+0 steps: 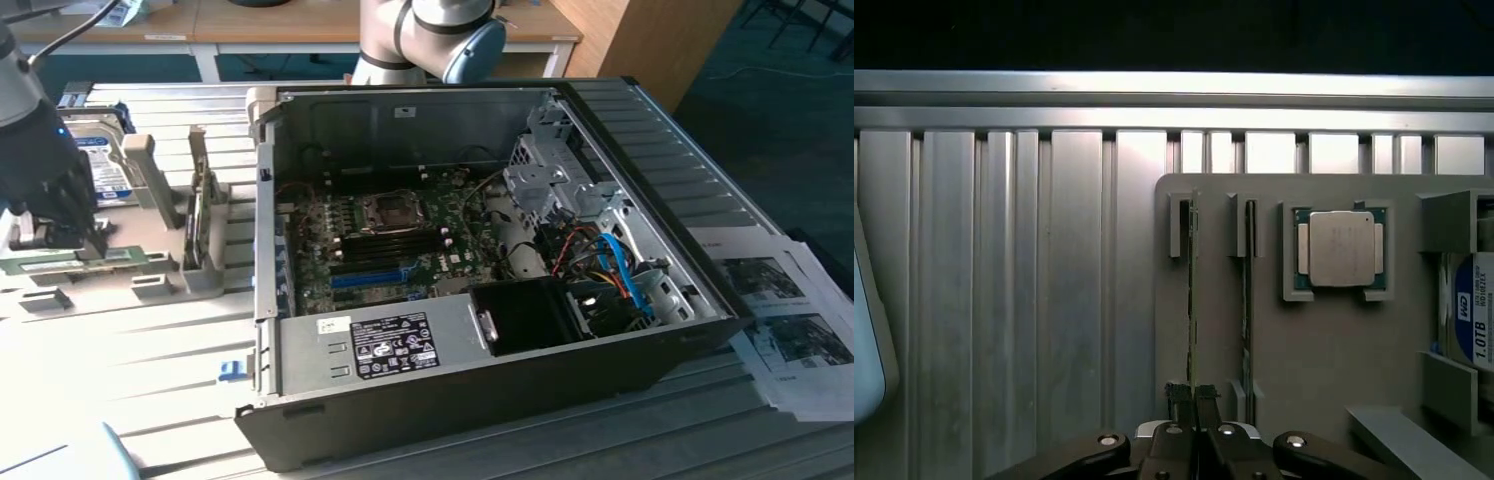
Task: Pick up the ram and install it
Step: 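Pick up the ram and move it above insertion slot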
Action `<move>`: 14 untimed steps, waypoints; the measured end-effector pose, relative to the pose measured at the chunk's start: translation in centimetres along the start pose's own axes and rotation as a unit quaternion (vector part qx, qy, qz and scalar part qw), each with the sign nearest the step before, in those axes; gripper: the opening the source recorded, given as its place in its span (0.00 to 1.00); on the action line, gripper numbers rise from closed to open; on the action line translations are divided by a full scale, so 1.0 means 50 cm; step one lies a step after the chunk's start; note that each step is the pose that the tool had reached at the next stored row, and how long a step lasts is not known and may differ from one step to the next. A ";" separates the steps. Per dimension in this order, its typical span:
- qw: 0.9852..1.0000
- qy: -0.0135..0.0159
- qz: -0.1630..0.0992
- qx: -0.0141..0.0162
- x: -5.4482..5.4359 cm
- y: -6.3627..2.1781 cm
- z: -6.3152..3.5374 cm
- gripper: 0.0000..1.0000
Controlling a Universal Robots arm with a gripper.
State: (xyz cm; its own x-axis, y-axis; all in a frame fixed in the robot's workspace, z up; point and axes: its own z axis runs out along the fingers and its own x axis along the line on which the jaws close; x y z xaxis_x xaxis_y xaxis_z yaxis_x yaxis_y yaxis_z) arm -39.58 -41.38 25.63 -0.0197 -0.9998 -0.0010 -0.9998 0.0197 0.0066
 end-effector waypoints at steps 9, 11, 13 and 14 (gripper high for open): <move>1.000 0.000 0.000 -0.001 0.000 0.000 -0.025 0.12; 1.000 0.000 0.000 -0.001 0.000 0.000 -0.031 0.12; 1.000 0.000 0.000 -0.001 0.000 0.000 -0.036 0.12; 1.000 0.000 0.000 -0.001 0.000 0.000 -0.039 0.12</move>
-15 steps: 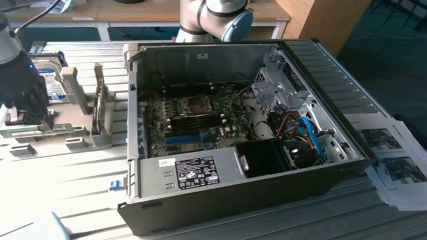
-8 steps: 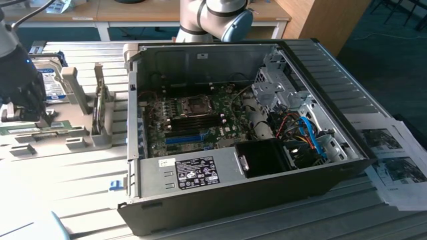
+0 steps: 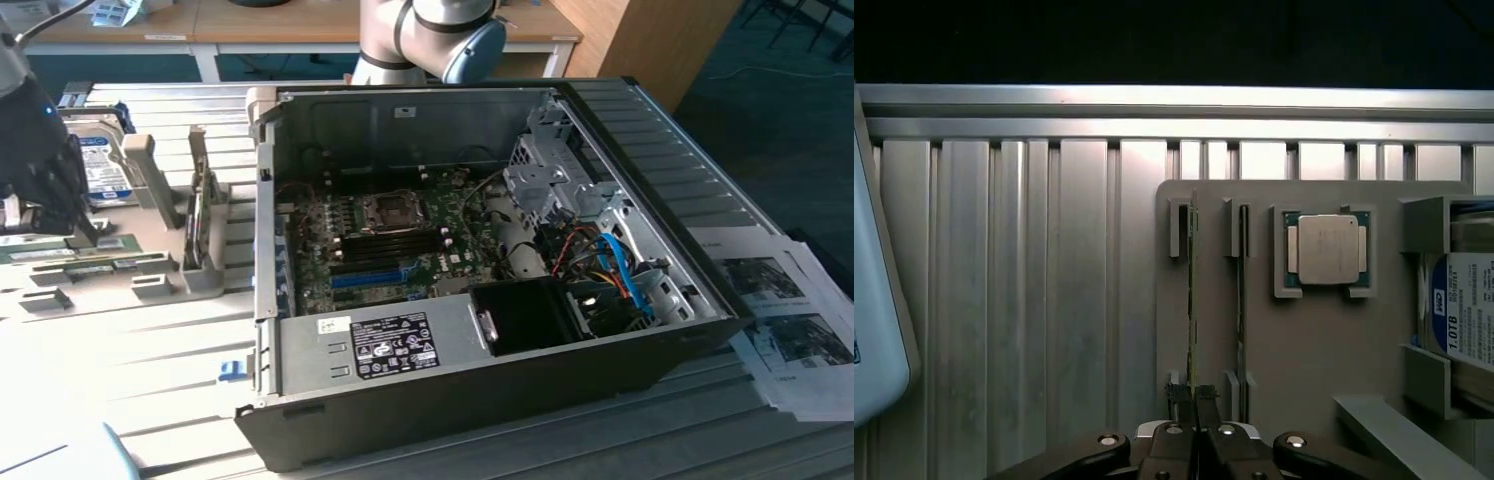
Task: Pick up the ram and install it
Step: 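Pick up the ram and move it above insertion slot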
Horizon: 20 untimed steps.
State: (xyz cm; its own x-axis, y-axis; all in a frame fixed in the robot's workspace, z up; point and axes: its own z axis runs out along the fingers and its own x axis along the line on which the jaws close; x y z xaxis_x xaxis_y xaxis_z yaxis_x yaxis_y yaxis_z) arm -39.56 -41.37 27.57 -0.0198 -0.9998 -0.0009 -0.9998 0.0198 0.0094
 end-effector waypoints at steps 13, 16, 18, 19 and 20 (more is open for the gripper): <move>1.000 0.000 0.000 -0.002 0.000 0.000 -0.036 0.12; 1.000 0.000 0.000 -0.002 0.000 -0.001 -0.046 0.12; 1.000 0.000 0.000 -0.003 0.000 -0.001 -0.053 0.12; 1.000 0.000 0.000 -0.003 0.000 -0.001 -0.057 0.12; 1.000 0.000 0.000 -0.003 0.000 -0.001 -0.061 0.12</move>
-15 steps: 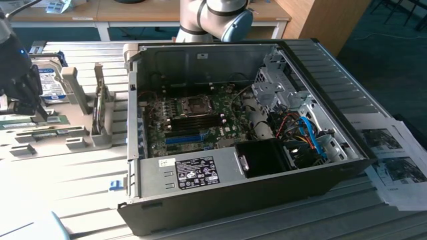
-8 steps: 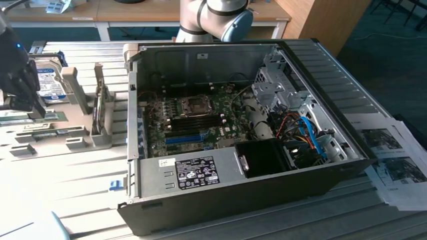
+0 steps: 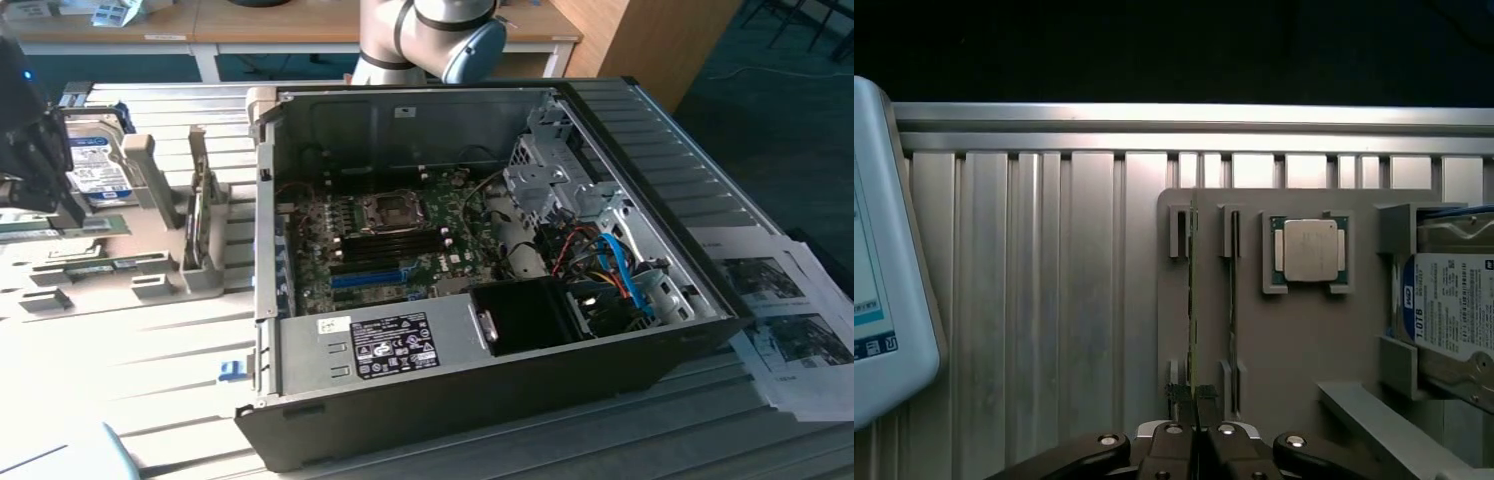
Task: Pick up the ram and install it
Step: 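Pick up the ram and move it above insertion slot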
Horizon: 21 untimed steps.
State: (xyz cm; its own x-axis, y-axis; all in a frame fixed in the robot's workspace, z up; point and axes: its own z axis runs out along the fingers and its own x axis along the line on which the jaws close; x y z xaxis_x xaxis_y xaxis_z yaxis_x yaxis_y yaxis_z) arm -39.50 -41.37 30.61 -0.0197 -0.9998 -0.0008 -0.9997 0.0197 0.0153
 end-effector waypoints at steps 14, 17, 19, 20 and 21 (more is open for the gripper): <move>1.000 0.000 0.000 -0.002 0.000 0.000 -0.056 0.12; 1.000 0.000 0.000 -0.002 0.000 0.000 -0.066 0.12; 1.000 0.000 0.000 -0.003 0.000 0.000 -0.073 0.12; 1.000 0.000 0.000 -0.003 0.000 0.000 -0.076 0.12; 1.000 0.000 0.000 -0.003 0.000 0.000 -0.079 0.12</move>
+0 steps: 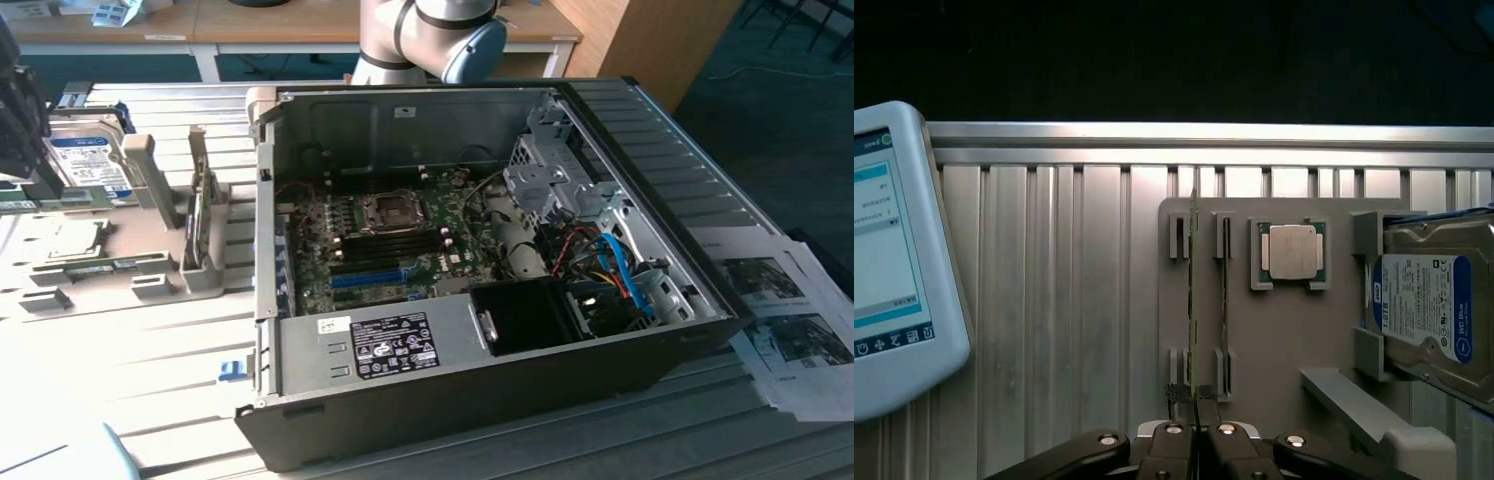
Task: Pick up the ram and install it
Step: 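Pick up the ram and move it above insertion slot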
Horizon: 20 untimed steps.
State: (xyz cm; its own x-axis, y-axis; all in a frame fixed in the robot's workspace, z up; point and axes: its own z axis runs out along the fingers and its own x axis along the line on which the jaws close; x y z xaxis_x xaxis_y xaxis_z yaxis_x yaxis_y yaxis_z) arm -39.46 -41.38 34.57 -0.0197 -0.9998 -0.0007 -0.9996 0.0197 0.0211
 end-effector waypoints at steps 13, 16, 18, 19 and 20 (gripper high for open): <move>1.000 0.000 0.000 -0.001 0.000 0.001 -0.045 0.12; 1.000 0.000 0.000 -0.001 0.000 0.001 -0.052 0.12; 1.000 0.000 0.000 -0.001 0.000 0.001 -0.052 0.12; 1.000 0.000 0.000 -0.001 0.000 0.001 -0.052 0.12; 1.000 0.000 0.000 -0.001 0.000 0.001 -0.052 0.12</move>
State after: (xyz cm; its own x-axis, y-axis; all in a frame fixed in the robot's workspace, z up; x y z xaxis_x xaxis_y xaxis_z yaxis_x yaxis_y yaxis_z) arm -39.46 -41.37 37.18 -0.0198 -0.9998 -0.0007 -0.9995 0.0198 0.0235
